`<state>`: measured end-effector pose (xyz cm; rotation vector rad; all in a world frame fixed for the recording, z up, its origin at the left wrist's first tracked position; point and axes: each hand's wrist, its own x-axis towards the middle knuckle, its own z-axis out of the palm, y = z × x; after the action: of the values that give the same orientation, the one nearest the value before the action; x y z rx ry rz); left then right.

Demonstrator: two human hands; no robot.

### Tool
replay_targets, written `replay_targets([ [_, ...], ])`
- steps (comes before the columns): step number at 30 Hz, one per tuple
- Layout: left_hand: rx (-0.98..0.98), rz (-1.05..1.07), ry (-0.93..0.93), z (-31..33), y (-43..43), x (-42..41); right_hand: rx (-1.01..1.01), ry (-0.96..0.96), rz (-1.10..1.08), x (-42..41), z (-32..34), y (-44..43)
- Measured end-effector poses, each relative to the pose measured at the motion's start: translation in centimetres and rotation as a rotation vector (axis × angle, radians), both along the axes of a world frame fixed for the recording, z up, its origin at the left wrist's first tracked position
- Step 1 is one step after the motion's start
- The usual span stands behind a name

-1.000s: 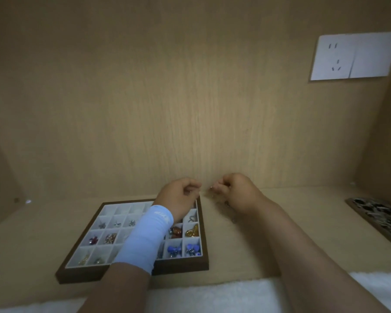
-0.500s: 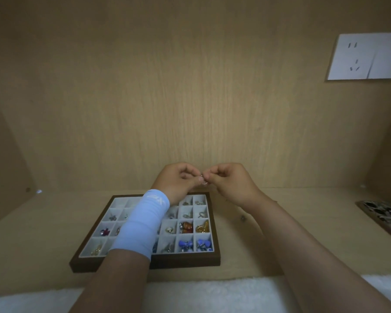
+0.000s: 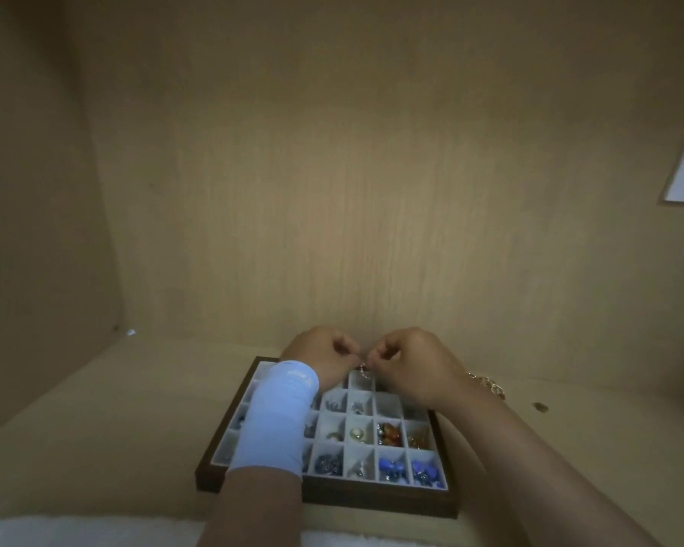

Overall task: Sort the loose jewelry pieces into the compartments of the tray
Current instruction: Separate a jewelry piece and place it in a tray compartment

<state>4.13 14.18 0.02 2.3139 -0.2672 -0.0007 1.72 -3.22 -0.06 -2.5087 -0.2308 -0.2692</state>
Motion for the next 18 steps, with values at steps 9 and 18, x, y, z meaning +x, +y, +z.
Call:
replay_targets([
  [9, 0.085, 0.017, 0.035, -0.3, 0.2, 0.3, -0.315, 0.12, 0.05, 1.2, 0.3, 2.3],
  [18, 0.09, -0.036, -0.026, 0.0, -2.6, -0.4, -0.112, 0.026, -0.036, 0.2, 2.0, -3.5],
])
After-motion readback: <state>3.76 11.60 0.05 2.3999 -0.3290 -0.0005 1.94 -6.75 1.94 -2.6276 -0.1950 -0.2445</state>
